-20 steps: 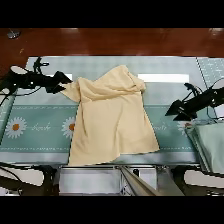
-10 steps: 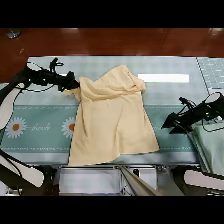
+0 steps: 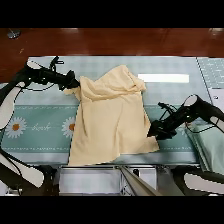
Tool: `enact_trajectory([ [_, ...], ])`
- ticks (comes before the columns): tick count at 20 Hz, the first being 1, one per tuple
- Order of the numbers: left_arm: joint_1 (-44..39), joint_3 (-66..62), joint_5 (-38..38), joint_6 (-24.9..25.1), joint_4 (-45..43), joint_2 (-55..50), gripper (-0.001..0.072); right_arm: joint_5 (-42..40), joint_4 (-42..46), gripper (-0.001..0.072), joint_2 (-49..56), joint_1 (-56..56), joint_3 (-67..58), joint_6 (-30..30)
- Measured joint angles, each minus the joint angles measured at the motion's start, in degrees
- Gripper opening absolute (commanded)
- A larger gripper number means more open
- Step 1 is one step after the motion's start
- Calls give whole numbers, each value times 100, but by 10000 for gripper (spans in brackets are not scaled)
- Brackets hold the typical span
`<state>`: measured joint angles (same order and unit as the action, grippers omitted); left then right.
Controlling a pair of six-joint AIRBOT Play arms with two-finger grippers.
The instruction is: Fold the shirts.
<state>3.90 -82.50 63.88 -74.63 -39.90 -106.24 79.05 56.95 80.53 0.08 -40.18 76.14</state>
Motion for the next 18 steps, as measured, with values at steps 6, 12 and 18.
enact_trajectory([
  [6, 85, -7, 70, 0, 2, 221, 29, 48, -170, 22, -9, 385, -157, -118],
  [12, 361, 372, 304, 306, -304, 944, 29, 258, 44, 21, -22, -564, -1390, -140],
  [18, 407, 2444, -42, 859, 131, 2771, 29, 236, 286, 21, 496, -1674, -3609, 142],
])
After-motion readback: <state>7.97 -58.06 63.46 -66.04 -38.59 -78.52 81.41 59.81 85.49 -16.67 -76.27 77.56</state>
